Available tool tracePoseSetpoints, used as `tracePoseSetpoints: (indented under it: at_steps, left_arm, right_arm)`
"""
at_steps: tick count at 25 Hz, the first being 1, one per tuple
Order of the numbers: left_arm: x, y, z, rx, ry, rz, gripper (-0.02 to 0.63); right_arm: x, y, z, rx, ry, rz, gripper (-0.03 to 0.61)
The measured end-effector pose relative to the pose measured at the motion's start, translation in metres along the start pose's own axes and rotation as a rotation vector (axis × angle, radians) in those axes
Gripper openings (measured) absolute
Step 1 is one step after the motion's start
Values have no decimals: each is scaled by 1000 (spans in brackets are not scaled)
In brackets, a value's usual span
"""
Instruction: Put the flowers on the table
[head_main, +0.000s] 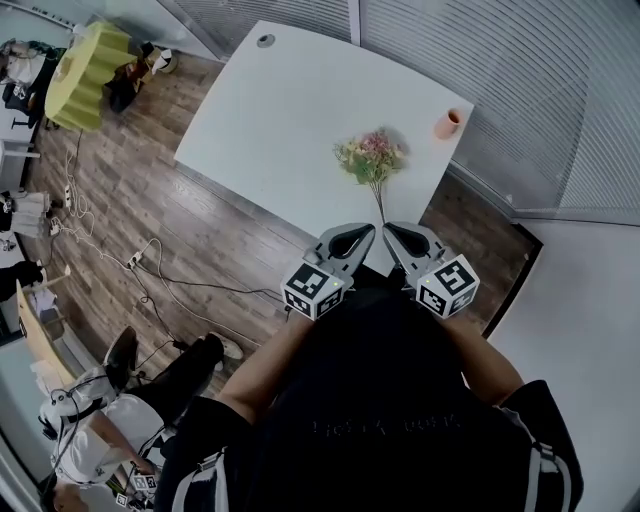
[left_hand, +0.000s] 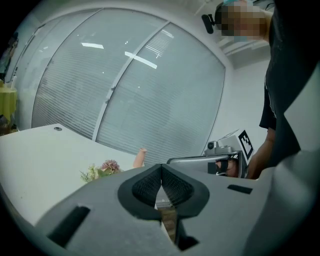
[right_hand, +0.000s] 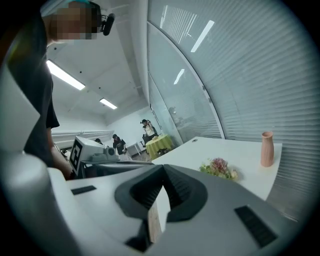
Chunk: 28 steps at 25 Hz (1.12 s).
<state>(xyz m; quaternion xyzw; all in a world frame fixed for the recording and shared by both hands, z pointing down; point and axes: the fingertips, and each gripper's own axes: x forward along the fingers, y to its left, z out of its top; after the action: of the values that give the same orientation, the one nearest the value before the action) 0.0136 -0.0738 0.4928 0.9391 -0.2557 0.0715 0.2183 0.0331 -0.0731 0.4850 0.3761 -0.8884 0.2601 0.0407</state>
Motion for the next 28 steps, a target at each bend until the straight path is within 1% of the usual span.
tracePoseSetpoints:
  at_steps: [3,7,9,13,15,19,25,28]
  left_arm:
    - [-2,-1,2,16,0,9,18]
    - [-7,-5,12,36,-23,16,18]
    - [-9,-7,18,45,-38,16,18]
    - [-12,-9,35,26,-77,13,18]
    - [-14,-9,42,31,-90,15,18]
    - [-15,-8,52,75,-104,32,18]
    - [-26,-10,70,152,-129,76,18]
    - [-32,-9,78,160,-146,88,18]
  right_arm:
    - [-5,6,11,-18,-23,11,31]
    - [-11,17,25,-77,-46,29,31]
    - [-14,22,31,-83,-65,41,31]
    - [-20,27,45,-67,-99,54,31]
    - [-23,28,51,-67,-112,56,31]
    - [-28,31,59,-80,-130,66,31]
    - [-32,37,68,-141,-148,63,31]
    - [-33,40,71,-144,-153,63,31]
